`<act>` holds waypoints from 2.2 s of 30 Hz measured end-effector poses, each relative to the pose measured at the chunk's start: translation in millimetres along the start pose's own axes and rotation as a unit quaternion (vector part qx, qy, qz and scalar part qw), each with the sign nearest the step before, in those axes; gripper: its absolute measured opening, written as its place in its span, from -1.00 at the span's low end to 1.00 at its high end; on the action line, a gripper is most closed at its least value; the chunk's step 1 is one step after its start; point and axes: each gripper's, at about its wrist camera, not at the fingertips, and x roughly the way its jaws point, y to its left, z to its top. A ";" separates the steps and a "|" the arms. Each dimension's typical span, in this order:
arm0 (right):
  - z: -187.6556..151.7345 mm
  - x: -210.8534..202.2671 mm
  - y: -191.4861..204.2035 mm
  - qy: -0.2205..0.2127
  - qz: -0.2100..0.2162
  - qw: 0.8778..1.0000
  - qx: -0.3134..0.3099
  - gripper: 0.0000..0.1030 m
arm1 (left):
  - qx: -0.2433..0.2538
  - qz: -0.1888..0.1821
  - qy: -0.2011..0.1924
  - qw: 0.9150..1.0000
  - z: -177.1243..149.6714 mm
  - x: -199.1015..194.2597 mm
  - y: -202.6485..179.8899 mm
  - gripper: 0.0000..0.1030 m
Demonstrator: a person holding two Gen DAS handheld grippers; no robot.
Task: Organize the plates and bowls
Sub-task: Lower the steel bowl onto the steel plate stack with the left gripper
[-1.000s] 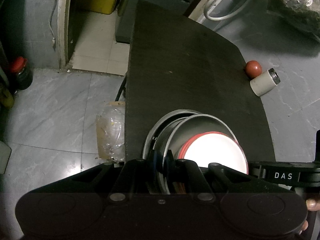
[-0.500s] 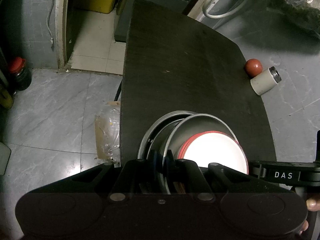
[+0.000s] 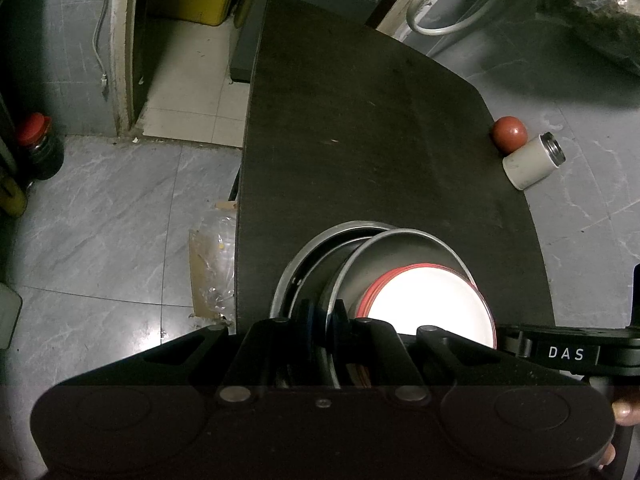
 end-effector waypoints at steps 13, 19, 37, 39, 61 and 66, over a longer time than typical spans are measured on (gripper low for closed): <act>-0.1 0.8 0.2 0.001 0.001 1.000 0.001 -0.78 | -0.004 0.005 0.002 1.000 0.6 1.7 1.4 -0.84; -0.5 3.1 0.9 0.002 0.001 1.000 0.003 -0.78 | -0.005 0.008 0.002 1.000 1.0 2.7 0.2 -0.84; -2.8 4.9 2.9 -0.001 0.000 1.000 0.006 -0.78 | -0.005 0.010 0.001 1.000 0.2 3.4 -2.0 -0.84; -3.1 5.5 2.3 -0.002 0.001 1.000 0.008 -0.78 | -0.006 0.010 0.001 1.000 0.4 3.0 -1.8 -0.84; -9.4 6.5 1.1 -0.025 0.005 1.000 0.008 -0.74 | -0.009 0.016 -0.004 1.000 -3.2 2.9 -6.0 -0.84; -9.1 6.4 1.1 -0.031 -0.001 0.999 0.006 -0.66 | -0.012 0.026 -0.012 1.000 -5.4 1.1 -6.2 -0.80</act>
